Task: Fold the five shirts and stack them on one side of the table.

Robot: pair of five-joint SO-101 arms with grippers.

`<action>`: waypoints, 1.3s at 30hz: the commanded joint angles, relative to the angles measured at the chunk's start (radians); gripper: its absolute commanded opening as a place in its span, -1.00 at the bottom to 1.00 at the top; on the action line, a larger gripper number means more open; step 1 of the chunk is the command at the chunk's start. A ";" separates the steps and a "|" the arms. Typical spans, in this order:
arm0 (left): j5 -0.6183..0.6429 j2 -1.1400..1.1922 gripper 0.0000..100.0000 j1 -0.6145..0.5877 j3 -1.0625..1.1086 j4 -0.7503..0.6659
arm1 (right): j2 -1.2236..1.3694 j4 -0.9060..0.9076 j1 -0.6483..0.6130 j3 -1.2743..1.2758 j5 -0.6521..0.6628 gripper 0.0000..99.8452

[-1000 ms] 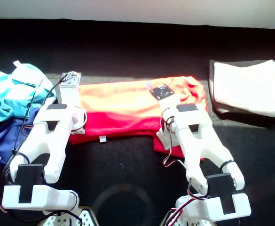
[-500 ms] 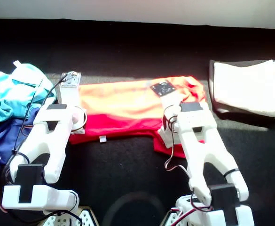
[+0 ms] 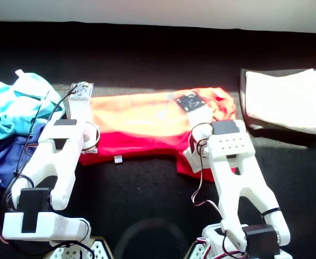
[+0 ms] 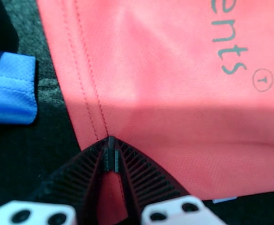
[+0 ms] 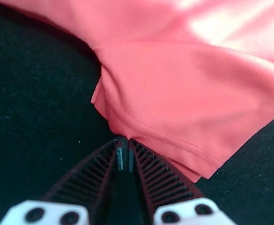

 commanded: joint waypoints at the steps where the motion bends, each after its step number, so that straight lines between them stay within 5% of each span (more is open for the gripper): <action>1: 0.006 -0.012 -0.98 -0.013 0.004 -0.009 | -0.041 0.035 0.005 -0.004 0.049 -0.99; 16: 0.006 -0.012 -0.98 -0.013 0.004 -0.009 | -0.039 -0.007 -0.081 0.001 0.101 -0.98; 21: 0.006 -0.012 -0.98 -0.013 0.004 -0.009 | -0.039 0.051 -0.137 -0.004 0.101 -0.75; 25: 0.006 -0.012 -0.98 -0.013 0.004 -0.009 | -0.039 0.054 -0.102 -0.005 0.109 -0.56; 32: 0.006 -0.012 -0.98 -0.013 0.004 -0.009 | -0.031 0.041 -0.047 0.059 0.278 -0.55; 39: 0.006 -0.012 -0.98 -0.013 0.004 -0.009 | -0.028 -0.180 0.038 0.208 0.333 -0.55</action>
